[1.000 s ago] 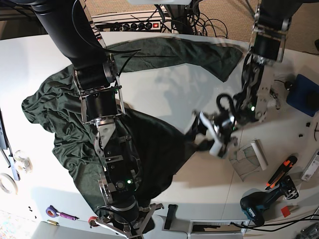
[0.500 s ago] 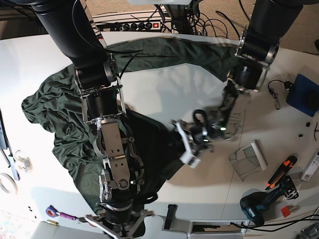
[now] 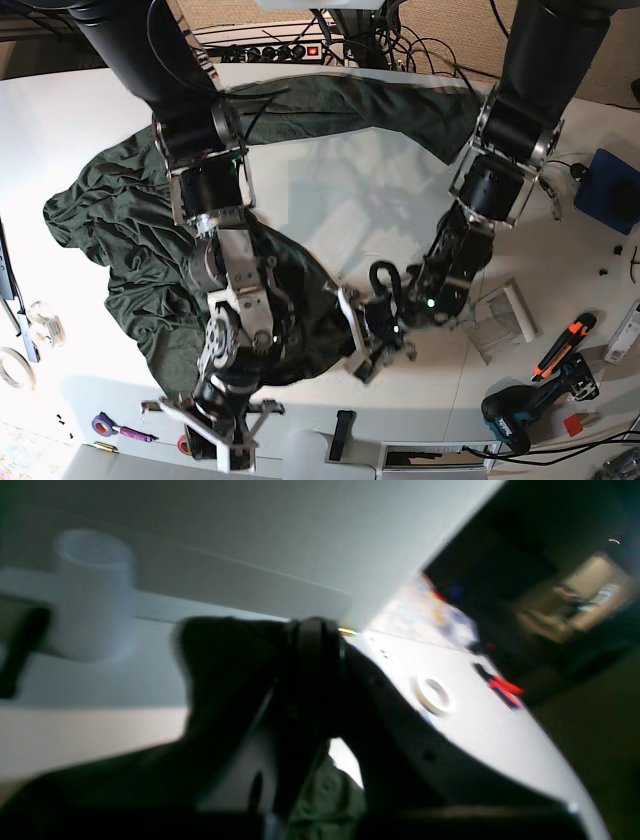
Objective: Layout the t-shirt on the table in an organized manner, then fold the t-shirt properly
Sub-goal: 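Move the left gripper to the right gripper and grasp the hem beside it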
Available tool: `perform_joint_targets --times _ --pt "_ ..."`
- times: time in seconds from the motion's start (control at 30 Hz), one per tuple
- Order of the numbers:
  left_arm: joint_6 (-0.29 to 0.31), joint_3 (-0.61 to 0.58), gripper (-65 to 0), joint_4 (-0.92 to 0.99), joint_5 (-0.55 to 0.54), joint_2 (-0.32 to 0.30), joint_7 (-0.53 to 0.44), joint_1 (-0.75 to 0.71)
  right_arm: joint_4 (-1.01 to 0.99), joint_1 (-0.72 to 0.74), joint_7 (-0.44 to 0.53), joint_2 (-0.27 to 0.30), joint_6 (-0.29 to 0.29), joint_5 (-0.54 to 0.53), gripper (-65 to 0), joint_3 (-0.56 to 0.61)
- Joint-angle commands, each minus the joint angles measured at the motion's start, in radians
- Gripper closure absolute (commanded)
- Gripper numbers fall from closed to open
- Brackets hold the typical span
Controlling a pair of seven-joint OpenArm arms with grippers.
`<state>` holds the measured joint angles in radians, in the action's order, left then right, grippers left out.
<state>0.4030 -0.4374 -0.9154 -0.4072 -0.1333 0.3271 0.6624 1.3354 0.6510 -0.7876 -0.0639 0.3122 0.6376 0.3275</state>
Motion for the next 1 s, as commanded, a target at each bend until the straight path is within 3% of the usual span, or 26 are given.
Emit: perform_joint_targets --times 0.0,0.1,0.37,0.43,0.57,0.63,0.77,0.97 --pt "0.004 0.006 -30.6 -0.017 -0.010 0.003 -0.031 0.040 0.019 0.036 0.018 -0.002 0.021 0.042 0.0 -0.002" --pt "0.004 0.006 -30.6 -0.017 -0.010 0.006 -0.037 0.058 0.019 0.025 0.009 -0.002 0.059 0.100 0.0 -0.002" --pt "-0.003 -0.015 -28.5 0.052 0.075 0.061 -0.053 0.061 0.019 0.024 0.002 -0.003 0.060 0.092 0.0 -0.002" --pt "-0.023 -0.044 -22.4 0.113 0.105 0.079 -0.094 0.063 0.019 0.024 -0.001 -0.003 0.060 0.092 0.0 -0.002" --pt "-0.166 -0.126 -1.2 0.213 0.171 0.100 -0.218 0.072 0.019 0.021 -0.013 -0.003 0.060 0.092 0.0 -0.002" --pt "-0.196 -0.174 0.0 0.234 0.202 0.100 -0.242 0.085 0.019 0.012 -0.012 -0.003 0.059 0.092 0.0 -0.002" --pt "-0.193 -0.255 0.0 0.239 0.248 0.099 -0.192 0.101 0.018 -0.011 -0.004 -0.003 0.058 0.092 0.0 -0.001" --pt "-0.192 -0.341 0.0 0.239 0.258 0.075 0.035 0.084 0.018 -0.019 0.013 -0.003 0.029 0.067 0.0 -0.001"
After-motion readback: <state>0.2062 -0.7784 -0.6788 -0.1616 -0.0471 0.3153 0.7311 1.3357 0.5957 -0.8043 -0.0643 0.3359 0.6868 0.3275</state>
